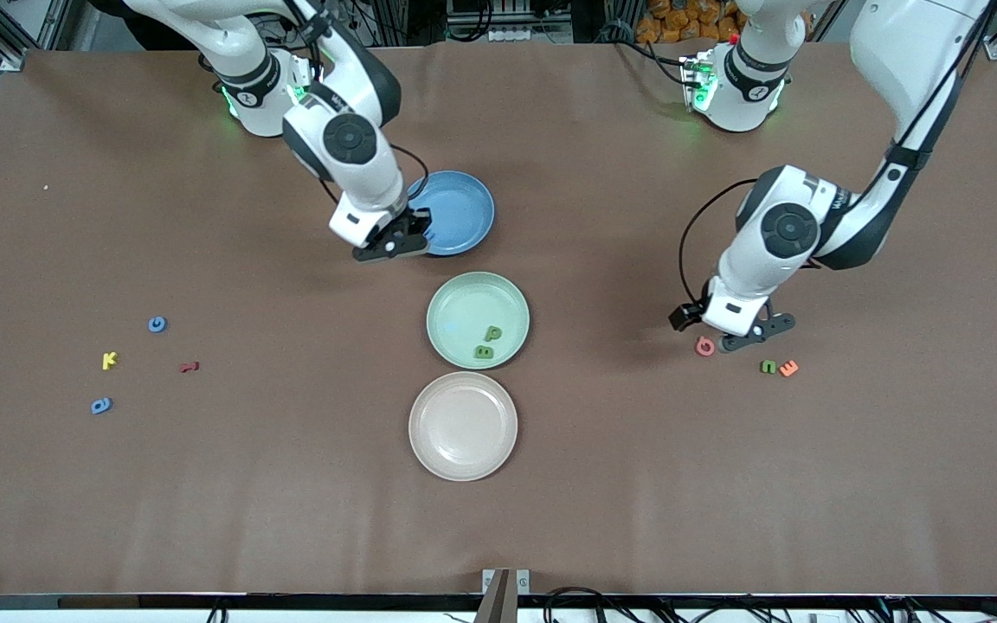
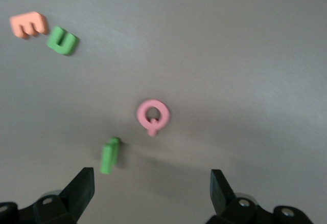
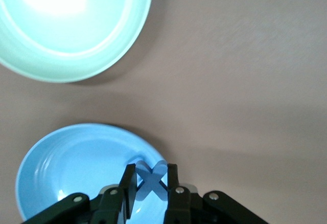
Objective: Sort letters by color into matching plates
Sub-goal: 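Place the blue x on the blue plate while the left gripper grasps a green letter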
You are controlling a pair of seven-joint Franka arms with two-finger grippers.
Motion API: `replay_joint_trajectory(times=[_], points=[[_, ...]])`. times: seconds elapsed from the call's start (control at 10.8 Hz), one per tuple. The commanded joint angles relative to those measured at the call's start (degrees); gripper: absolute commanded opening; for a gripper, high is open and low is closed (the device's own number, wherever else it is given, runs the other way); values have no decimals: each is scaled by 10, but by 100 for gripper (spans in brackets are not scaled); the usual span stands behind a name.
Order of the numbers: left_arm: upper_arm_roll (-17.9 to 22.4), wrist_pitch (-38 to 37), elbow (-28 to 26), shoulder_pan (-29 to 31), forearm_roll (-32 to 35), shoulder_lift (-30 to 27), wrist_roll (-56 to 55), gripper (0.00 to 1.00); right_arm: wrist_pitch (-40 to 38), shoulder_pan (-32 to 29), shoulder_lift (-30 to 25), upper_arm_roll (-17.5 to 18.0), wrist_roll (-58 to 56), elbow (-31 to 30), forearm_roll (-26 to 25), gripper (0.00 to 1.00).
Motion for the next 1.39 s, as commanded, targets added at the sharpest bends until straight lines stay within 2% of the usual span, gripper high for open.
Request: replay_joint_trajectory(times=[0.0,0.09,0.19,0.28,0.56,0.93,1.02,1.11,1.2,1.3], points=[[-7,12,-18,24,58,-9,-14,100,-32,8,8,39,59,-3,3,0],[-7,12,-22,25,65,-6,-15,100,-43,8,8,48,72,-3,3,0],[-7,12,-27,26,67,-2,-15,100,-48,8,9,49,91,-3,3,71],[-6,12,-29,30,86,7,-16,100,-47,8,12,49,113,-2,3,100],[-6,12,-29,45,130,46,-17,100,-46,5,14,50,116,0,3,100],[-6,12,-20,49,135,64,-17,100,-50,-41,-7,46,70,3,1,100],[-6,12,-20,49,137,64,-16,95,-76,-56,-17,39,40,3,1,100],[-6,12,-20,49,138,64,-16,11,-90,-73,-34,33,13,4,1,100],[-6,12,-19,49,138,64,-15,0,-101,-99,-47,32,-5,4,1,100],[-6,12,-18,47,139,64,-15,0,-117,-124,-52,32,-18,5,-2,100]])
